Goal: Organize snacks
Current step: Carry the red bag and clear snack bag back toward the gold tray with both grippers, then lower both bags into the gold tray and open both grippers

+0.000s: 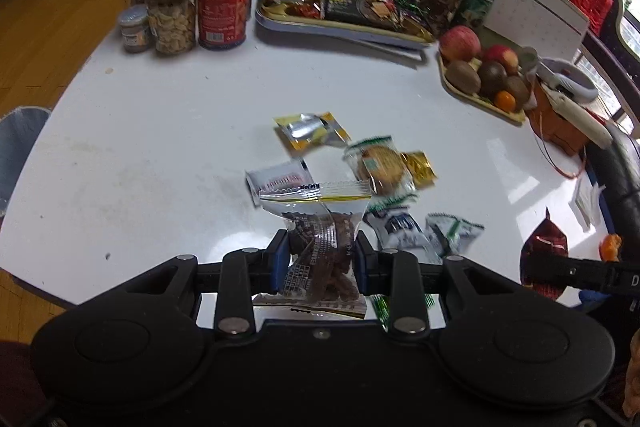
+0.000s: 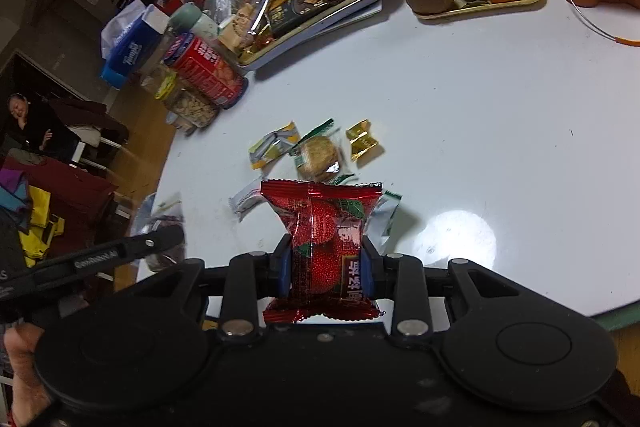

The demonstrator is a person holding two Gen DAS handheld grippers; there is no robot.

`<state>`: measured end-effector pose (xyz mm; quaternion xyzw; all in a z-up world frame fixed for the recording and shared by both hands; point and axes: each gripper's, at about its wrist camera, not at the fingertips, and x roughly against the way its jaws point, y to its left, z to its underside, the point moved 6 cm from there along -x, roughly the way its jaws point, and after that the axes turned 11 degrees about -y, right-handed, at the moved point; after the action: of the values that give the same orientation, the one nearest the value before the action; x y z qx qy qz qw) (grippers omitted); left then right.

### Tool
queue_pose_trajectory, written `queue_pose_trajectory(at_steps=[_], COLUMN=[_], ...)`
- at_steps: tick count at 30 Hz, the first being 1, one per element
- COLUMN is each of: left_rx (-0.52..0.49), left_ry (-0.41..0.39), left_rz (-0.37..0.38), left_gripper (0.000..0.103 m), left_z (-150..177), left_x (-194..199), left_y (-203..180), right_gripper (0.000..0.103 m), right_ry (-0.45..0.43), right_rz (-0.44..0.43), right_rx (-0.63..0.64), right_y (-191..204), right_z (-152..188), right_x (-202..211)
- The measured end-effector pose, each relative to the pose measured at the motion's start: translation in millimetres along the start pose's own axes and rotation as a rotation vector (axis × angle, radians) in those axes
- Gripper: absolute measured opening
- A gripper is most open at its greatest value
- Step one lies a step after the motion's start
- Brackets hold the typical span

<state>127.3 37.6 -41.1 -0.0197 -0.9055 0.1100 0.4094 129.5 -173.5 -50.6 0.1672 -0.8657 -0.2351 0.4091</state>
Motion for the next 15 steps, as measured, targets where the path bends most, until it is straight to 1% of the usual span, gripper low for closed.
queue_pose_trajectory(at_steps=[4, 8, 12, 15], left_rx=[-0.041, -0.075, -0.096, -0.11], left_ry=[0.046, 0.087, 0.13, 0.166], left_rz=[0.056, 0.104, 0.114, 0.098], left_gripper=[0.04, 0.041, 0.041, 0.041], left_z=[29, 53, 77, 94], left_x=[10, 23, 28, 26], left_y=[-21, -37, -43, -43], right_gripper=[0.034, 0.035, 0.035, 0.035], right_ry=[0.004, 0.05, 0.121, 0.173], right_rz=[-0.036, -0.039, -0.016, 0.025], right_rx=[-0.01, -0.015, 0.011, 0.063], right_y=[7, 9, 10, 11], right_z=[25, 54, 85, 102], right_x=[22, 32, 31, 28])
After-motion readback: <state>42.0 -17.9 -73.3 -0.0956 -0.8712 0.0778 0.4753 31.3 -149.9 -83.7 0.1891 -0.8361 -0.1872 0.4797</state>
